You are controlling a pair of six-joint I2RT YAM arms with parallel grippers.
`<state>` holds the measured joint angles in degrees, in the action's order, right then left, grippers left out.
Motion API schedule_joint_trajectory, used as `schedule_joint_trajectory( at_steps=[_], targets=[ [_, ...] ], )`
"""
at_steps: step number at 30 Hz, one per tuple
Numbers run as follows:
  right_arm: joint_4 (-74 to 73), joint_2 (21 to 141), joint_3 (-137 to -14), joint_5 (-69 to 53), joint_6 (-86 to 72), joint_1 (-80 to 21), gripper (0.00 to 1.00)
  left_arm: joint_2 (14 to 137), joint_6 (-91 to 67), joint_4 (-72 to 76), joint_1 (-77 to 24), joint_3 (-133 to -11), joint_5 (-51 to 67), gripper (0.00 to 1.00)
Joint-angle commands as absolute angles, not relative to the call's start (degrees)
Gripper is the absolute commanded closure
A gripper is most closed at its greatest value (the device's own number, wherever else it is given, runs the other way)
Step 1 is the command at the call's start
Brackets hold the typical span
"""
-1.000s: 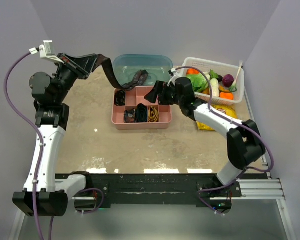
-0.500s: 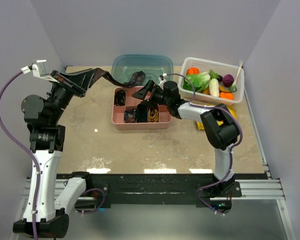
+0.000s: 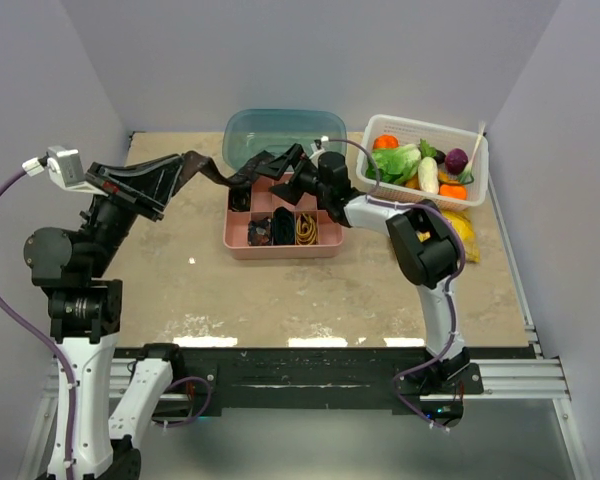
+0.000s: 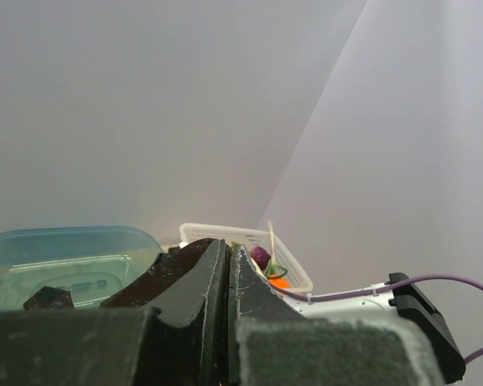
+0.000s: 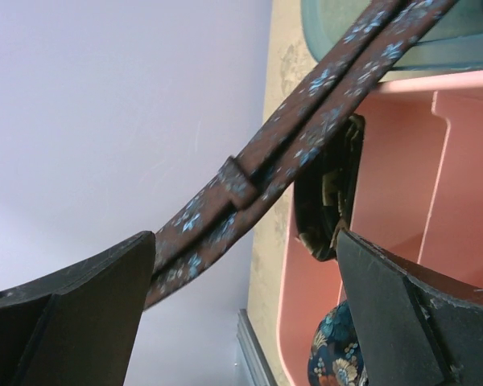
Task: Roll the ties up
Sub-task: Place the tie at the center of the board.
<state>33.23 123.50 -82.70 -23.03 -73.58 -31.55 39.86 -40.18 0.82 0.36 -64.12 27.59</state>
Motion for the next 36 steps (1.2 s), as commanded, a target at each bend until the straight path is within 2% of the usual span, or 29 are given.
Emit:
schedule_joint_trajectory(
  at_steps=[1,12,17,18,20,24,28,31,32,34,36],
  targets=[
    [30.5,125.2,-88.2,-20.9,-75.7,-32.1,0.01,38.6,-39.5,1.8,0.7,-63.9,30.4,1.0],
    [26.5,134.6,-100.7,-20.5,-78.8,-33.8,0.02,35.4,-40.3,4.0,0.7,-63.3,34.2,1.0],
    [28.4,138.2,-104.5,-21.5,-80.8,-34.5,0.1,34.8,-41.7,6.9,0.7,-63.1,37.7,1.0],
    [28.9,138.4,-104.8,-21.6,-81.0,-34.6,0.16,34.7,-42.4,7.6,0.6,-63.0,38.9,1.0],
    [29.3,139.1,-105.2,-21.6,-81.5,-34.5,0.18,34.6,-43.8,11.1,0.7,-62.4,40.8,1.0],
    [30.0,140.4,-106.5,-21.5,-82.0,-34.6,0.3,34.6,-48.9,18.8,0.6,-61.3,46.3,1.0],
    [30.8,141.5,-107.0,-21.9,-82.6,-34.6,0.49,34.6,-52.8,26.1,0.6,-60.6,49.5,1.0],
    [31.6,142.0,-107.0,-22.1,-83.0,-34.5,0.59,34.4,-57.2,32.7,0.6,-60.1,51.9,1.0],
    [32.0,142.2,-107.0,-22.1,-83.1,-34.5,0.67,34.4,-58.3,34.4,0.7,-60.1,52.6,1.0],
    [32.7,142.7,-107.3,-22.6,-83.5,-34.5,0.71,34.5,-61.6,38.6,0.6,-60.8,54.1,1.0],
    [33.5,142.9,-107.3,-23.0,-83.6,-34.5,0.82,34.5,-63.2,40.3,0.7,-61.5,55.1,1.0]
  ],
)
